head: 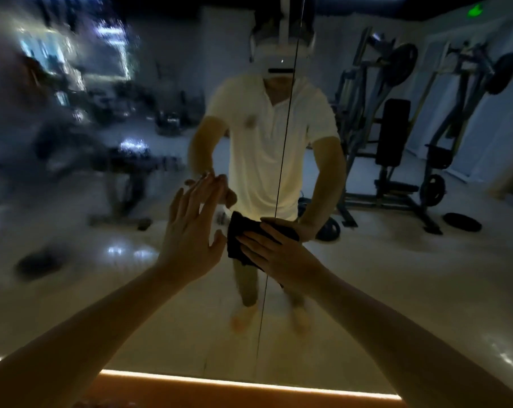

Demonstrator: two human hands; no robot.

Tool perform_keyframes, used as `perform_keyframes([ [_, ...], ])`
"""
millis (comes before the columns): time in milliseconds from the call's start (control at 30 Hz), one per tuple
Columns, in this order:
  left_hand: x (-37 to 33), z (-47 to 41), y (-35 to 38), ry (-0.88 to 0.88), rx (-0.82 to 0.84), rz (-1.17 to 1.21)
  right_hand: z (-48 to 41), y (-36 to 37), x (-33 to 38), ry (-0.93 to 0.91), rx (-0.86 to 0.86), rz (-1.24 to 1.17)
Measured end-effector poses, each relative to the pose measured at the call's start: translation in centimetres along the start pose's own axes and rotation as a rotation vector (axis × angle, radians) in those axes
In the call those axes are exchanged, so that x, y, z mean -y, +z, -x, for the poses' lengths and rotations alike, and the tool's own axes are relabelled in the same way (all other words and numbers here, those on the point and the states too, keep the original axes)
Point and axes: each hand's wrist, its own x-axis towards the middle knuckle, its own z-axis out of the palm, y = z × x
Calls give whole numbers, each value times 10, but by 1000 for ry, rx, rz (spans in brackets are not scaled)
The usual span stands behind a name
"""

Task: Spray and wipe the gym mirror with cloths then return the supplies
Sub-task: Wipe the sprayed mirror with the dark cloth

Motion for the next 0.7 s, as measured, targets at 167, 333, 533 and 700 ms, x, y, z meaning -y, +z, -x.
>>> perform_keyframes([
  [167, 2, -38, -18, 18, -60, 6, -30, -26, -78, 68, -81, 69],
  [333, 6, -82, -45, 78, -111, -36, -56, -65, -158, 95, -46, 138],
  [533, 22, -139, -84, 148, -187, -187, -92, -120, -238, 248, 36, 199],
  [700, 36, -185, -119, 34, -223, -295, -126, -159, -297, 550, 25, 258],
])
